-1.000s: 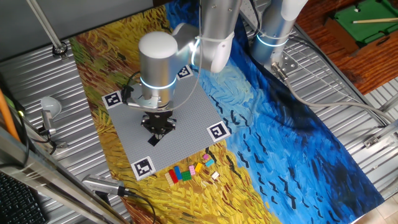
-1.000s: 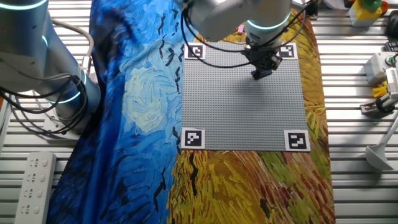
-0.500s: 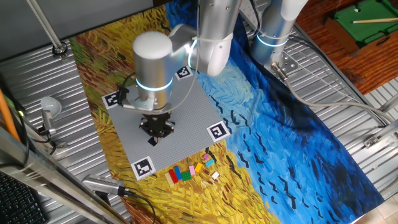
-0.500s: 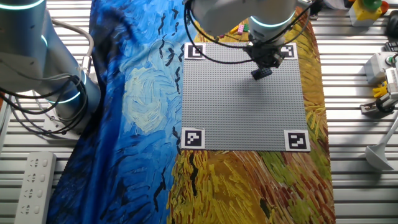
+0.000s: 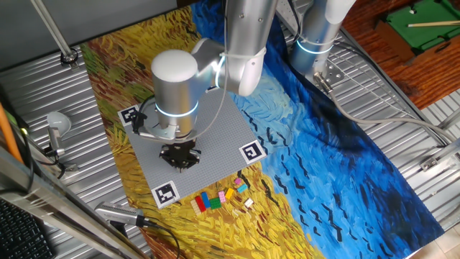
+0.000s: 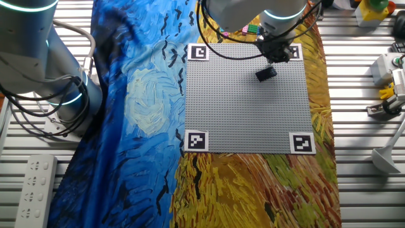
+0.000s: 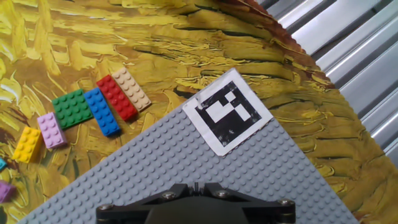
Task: Stack small Lego blocks one on top of the other
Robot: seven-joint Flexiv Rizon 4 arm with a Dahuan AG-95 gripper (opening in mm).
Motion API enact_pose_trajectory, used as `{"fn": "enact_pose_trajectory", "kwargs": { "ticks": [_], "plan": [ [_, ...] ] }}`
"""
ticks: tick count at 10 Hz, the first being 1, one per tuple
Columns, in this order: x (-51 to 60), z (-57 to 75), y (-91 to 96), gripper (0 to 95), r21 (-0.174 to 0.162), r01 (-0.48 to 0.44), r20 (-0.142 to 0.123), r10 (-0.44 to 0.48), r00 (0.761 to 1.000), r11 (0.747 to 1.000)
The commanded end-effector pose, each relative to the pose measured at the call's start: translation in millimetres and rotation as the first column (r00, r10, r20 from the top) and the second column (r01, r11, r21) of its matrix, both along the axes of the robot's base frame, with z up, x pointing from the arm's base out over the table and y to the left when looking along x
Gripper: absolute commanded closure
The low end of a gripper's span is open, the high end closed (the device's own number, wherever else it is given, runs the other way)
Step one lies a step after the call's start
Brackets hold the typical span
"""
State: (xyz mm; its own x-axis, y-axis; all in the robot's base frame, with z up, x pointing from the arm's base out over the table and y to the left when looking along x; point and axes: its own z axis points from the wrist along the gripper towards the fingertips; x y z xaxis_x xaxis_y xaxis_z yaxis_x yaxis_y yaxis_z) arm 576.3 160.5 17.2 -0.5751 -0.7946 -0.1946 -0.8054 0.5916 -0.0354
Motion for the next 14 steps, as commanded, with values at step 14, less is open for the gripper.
{"fn": "enact_pose_trajectory", "kwargs": {
  "ticks": [14],
  "plan": [
    [1.5, -3.6, -25.0, 95.0, -0.02, -0.062, 0.018, 0.063, 0.998, 0.998]
  ]
}}
